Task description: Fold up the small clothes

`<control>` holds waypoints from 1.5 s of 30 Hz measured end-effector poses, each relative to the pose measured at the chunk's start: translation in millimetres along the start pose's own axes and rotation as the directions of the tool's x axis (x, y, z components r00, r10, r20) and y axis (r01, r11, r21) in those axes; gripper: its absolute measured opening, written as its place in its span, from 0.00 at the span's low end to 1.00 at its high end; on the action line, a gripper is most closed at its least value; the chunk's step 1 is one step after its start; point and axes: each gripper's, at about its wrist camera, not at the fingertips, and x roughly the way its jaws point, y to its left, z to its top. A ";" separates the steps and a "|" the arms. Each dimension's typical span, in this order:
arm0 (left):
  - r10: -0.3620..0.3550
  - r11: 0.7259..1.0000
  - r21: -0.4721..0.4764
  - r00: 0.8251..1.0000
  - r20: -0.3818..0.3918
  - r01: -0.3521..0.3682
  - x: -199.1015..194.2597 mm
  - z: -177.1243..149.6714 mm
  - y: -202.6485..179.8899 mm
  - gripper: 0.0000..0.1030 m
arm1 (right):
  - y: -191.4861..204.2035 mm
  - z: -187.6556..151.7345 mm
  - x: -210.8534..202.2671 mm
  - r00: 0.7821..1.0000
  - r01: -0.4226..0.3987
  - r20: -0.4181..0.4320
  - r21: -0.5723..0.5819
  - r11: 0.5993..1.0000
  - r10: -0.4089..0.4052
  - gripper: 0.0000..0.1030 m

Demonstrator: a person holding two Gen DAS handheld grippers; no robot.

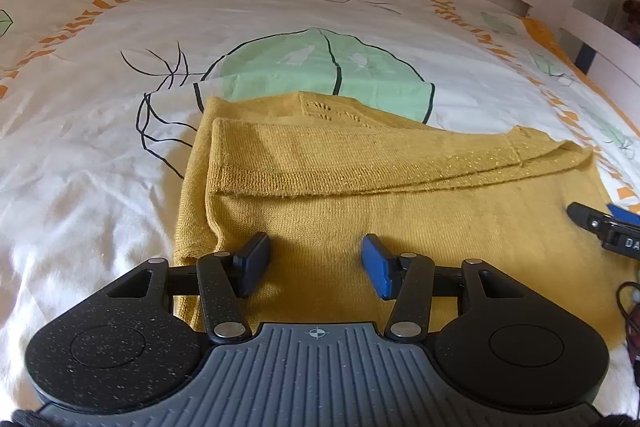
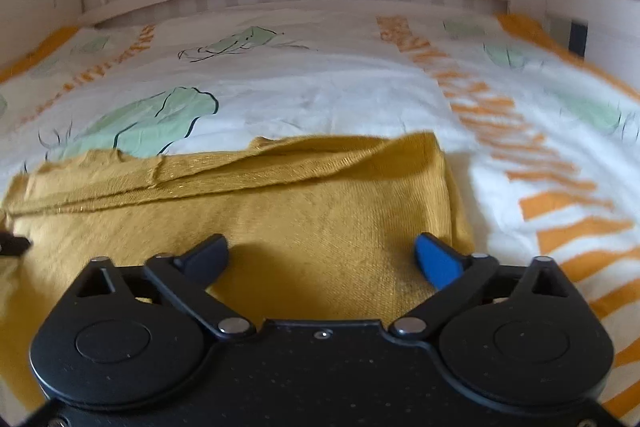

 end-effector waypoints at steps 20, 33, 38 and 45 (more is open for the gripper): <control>0.096 0.994 -0.049 0.995 -0.020 -0.097 26.9 44.4 -4.2 0.49 | -4.4 -8.6 1.1 0.999 -0.025 0.023 0.035 0.999 0.024 1.00; 0.151 0.977 -0.144 0.987 -0.047 -0.157 75.6 89.7 8.4 0.49 | -4.9 -10.1 2.7 0.999 -0.026 0.026 0.042 0.999 0.025 1.00; 0.160 0.970 -0.174 0.985 -0.061 -0.169 82.4 92.5 10.4 0.49 | -6.6 -9.8 3.3 0.999 -0.028 0.027 0.047 0.999 0.027 1.00; 0.170 0.971 -0.167 0.985 -0.034 -0.174 62.6 82.8 6.4 0.49 | -7.7 -10.0 4.3 0.999 -0.030 0.025 0.051 0.998 0.029 1.00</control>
